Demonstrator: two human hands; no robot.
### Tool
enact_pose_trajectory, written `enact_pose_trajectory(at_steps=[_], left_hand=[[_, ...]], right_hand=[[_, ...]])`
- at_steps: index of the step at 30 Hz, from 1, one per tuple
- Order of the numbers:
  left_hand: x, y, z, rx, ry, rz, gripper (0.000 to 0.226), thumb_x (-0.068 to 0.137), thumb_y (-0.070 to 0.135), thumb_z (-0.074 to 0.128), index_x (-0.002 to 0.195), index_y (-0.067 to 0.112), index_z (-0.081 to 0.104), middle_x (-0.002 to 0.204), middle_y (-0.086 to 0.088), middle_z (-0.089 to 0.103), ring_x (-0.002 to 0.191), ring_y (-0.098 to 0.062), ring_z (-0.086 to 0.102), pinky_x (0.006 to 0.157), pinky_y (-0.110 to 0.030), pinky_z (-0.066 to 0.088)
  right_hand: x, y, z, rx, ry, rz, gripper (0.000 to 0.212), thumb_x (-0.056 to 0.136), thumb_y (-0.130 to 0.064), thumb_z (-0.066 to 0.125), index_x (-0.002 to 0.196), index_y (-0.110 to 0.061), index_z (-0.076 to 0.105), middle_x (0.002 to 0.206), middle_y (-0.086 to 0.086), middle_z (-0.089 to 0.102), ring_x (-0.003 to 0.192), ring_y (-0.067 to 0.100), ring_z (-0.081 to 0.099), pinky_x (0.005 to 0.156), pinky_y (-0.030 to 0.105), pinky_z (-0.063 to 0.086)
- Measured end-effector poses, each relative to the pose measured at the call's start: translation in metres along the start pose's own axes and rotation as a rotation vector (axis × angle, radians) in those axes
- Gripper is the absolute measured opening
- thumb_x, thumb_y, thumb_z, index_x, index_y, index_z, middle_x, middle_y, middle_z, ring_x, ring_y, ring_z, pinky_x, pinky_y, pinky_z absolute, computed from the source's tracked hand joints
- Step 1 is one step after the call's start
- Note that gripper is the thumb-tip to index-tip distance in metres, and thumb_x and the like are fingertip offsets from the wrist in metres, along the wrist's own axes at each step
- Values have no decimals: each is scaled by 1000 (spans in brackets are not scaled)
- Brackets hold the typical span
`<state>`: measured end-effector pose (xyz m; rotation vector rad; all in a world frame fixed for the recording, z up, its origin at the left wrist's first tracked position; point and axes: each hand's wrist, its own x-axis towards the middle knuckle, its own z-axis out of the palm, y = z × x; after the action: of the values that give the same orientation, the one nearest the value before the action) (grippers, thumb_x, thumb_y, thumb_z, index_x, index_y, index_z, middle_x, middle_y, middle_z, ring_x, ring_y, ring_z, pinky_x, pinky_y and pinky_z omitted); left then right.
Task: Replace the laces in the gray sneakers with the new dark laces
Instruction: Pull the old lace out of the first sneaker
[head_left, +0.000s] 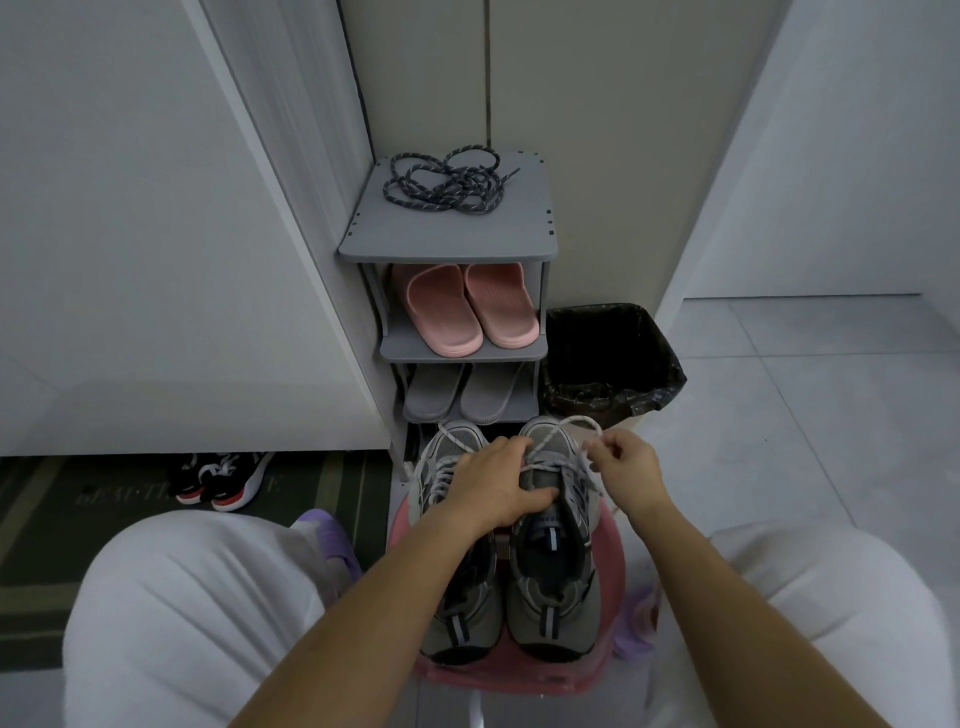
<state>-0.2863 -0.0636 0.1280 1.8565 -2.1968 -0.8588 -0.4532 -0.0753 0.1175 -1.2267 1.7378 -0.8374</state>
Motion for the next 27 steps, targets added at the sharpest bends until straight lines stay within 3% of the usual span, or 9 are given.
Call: enact_pose_trajectory(at_steps=[2,5,11,16,18,22,27], left_hand=[[0,0,0,4,5,0,68,79,52,63,136,22,39,119,2,50,114,-17,48,98,-34,31],[0,-1,1,8,2,-3,69,79,53,63,137,23,39,120,2,50,115,-17,48,100,-35,31],[1,-3,1,18,-15,1,66,79,55,62,134,25,41,118,4,51,114,-17,47,100,-37,33],[1,-2,1,32,-2,3,65,79,54,61,134,25,42,119,4,51,115,-18,46,100,-37,33],[1,-2,2,31,-2,0,65,79,54,61,135,25,41,119,4,51,115,-18,46,100,-36,33],[1,-2,1,55,-3,-2,67,80,55,61,135,24,41,125,2,50,119,-19,44,101,-36,31],[2,-1,0,75,-43,-12,67,81,56,59,137,24,40,135,1,46,127,-20,39,104,-38,29]], right_hand=[[-1,3,3,-112,-96,1,21,88,-18,63,70,-17,53,63,-3,52,63,14,50,53,18,37],[-1,4,4,-176,-107,-24,29,88,-17,63,62,-20,50,58,-4,47,54,9,42,49,18,32],[3,-2,-6,39,142,-35,16,94,-16,54,78,-13,55,60,-2,45,52,11,39,52,25,34],[-1,3,3,-111,-99,-26,14,87,-17,65,76,-10,59,62,-4,52,60,12,48,53,18,36],[-1,6,5,-159,-119,-28,15,85,-17,67,73,-10,60,62,-3,52,61,14,48,53,17,37],[0,5,2,-126,-12,-47,19,90,-15,59,73,-6,58,59,0,49,53,13,42,48,18,35],[6,0,-8,157,172,14,17,94,-17,52,81,-8,59,74,-1,61,72,17,56,69,28,42]])
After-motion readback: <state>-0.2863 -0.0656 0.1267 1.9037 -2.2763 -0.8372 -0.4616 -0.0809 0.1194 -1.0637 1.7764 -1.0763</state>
